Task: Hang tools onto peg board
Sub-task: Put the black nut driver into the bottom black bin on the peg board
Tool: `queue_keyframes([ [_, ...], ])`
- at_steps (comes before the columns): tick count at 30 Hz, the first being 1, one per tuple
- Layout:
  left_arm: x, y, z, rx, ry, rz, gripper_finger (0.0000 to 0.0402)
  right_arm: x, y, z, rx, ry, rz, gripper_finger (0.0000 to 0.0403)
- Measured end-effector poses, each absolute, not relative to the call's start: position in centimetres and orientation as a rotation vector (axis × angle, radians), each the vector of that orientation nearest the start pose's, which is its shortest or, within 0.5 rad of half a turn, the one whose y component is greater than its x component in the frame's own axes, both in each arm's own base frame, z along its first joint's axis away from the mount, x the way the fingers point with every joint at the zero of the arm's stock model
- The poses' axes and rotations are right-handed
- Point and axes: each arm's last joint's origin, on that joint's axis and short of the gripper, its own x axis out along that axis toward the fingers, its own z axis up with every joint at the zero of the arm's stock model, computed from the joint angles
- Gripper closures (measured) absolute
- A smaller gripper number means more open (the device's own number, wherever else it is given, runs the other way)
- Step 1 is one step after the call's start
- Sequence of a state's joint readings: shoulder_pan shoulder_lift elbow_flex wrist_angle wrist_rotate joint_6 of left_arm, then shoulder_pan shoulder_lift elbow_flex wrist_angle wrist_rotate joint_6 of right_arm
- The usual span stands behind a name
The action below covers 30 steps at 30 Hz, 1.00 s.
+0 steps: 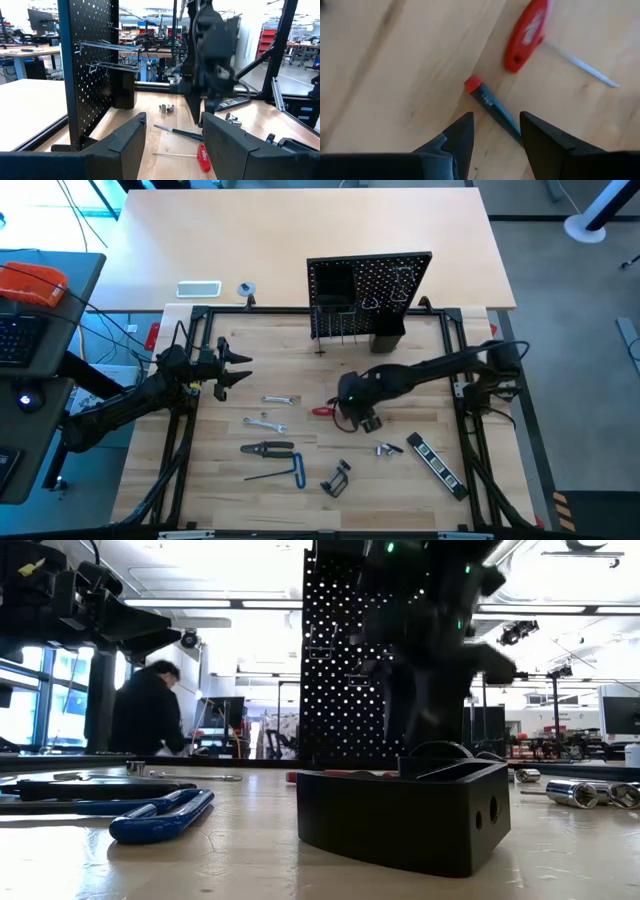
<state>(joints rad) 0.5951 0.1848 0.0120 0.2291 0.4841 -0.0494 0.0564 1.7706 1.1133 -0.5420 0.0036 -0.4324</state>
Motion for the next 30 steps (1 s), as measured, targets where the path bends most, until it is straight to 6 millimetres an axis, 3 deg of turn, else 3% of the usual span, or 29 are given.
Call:
queue_keyframes([
  [4, 9.5, 4.8, 17.4, -0.02, -0.051, 0.11, 0.0218, 34.5, 2.2, 15.1, -0.495, 1.198, 0.305, 0.0247],
  [13, 9.5, 4.8, 17.4, -0.021, -0.05, 0.109, 0.0218, 35.3, 2.5, 12.9, -0.522, 1.214, 0.335, 0.0258],
  [20, 9.5, 4.8, 17.4, -0.021, -0.051, 0.11, 0.0218, 35.1, 2.8, 13.0, -0.521, 1.221, 0.347, 0.0376],
  [26, 9.5, 4.8, 17.4, -0.021, -0.051, 0.11, 0.0218, 35.0, 2.8, 13.5, -0.478, 1.221, 0.305, 0.0371],
  [30, 9.5, 4.8, 17.4, -0.021, -0.051, 0.109, 0.0218, 34.9, 2.9, 15.0, -0.441, 1.194, 0.268, 0.0378],
])
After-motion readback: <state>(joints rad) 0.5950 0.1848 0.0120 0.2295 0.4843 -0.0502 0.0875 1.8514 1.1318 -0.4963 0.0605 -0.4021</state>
